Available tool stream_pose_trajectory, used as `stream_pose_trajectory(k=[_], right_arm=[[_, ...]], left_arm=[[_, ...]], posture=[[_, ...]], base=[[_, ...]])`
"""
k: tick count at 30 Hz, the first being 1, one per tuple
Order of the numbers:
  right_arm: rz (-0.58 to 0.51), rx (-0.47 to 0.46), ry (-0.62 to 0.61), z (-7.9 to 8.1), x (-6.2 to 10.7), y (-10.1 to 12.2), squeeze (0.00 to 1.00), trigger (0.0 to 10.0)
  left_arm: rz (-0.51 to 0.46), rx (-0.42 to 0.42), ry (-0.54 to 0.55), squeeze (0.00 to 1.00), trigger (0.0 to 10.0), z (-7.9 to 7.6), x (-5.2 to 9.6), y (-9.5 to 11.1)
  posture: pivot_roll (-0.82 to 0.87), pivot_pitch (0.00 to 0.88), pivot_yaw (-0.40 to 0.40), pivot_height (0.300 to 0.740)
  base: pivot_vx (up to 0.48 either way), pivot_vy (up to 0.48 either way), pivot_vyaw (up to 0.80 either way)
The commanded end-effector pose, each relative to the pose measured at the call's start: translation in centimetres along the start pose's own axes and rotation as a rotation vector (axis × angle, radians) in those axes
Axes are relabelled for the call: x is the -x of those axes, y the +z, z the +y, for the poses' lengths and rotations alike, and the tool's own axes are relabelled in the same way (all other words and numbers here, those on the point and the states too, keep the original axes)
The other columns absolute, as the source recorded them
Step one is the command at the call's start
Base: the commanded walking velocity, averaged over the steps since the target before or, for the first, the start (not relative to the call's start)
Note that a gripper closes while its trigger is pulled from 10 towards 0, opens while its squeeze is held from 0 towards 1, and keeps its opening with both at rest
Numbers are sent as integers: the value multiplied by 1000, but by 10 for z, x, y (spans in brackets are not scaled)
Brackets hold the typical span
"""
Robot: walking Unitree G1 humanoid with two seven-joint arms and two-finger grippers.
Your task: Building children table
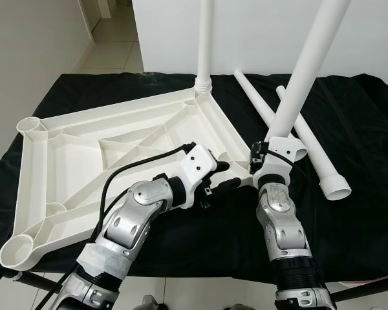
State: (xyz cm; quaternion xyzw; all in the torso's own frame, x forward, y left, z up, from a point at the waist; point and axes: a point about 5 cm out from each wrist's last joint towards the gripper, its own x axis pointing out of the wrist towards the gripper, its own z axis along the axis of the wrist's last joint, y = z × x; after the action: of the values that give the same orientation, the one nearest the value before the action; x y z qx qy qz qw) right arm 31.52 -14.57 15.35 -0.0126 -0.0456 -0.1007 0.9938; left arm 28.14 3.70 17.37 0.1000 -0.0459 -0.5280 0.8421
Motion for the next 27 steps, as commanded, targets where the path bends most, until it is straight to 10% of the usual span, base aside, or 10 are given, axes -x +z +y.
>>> stream_pose_trajectory(k=[1,2,7,8,11,12,27], right_arm=[[43,3,-19,-4,0,-8,357,10000],[32,-23,8,-5,-2,-6,1000,10000],[11,-62,146,-3,-7,-1,1000,10000],[10,-57,176,-5,-8,0,224,10000],[10,-54,191,-6,-8,0,224,10000],[14,-44,219,-7,-10,0,0,10000],[36,94,753,-13,-16,-3,0,10000]], left_arm=[[7,-4,20,0,10000,1,0,0],[6,-5,21,0,10000,1,1,0],[5,-6,21,0,10000,1,0,0],[5,-6,21,0,10000,1,0,0],[5,-7,20,0,10000,1,0,0],[5,-7,20,0,10000,1,0,0],[1,-17,10,0,10000,2,-2,1]], posture=[[-119,45,56,740],[-119,41,53,740],[-120,34,52,740],[-120,34,52,740],[-120,34,52,740],[-123,30,52,740],[-125,13,59,740]], base=[[0,0,0],[0,0,0],[0,0,0],[0,0,0],[0,0,0],[0,0,0],[0,0,0]])
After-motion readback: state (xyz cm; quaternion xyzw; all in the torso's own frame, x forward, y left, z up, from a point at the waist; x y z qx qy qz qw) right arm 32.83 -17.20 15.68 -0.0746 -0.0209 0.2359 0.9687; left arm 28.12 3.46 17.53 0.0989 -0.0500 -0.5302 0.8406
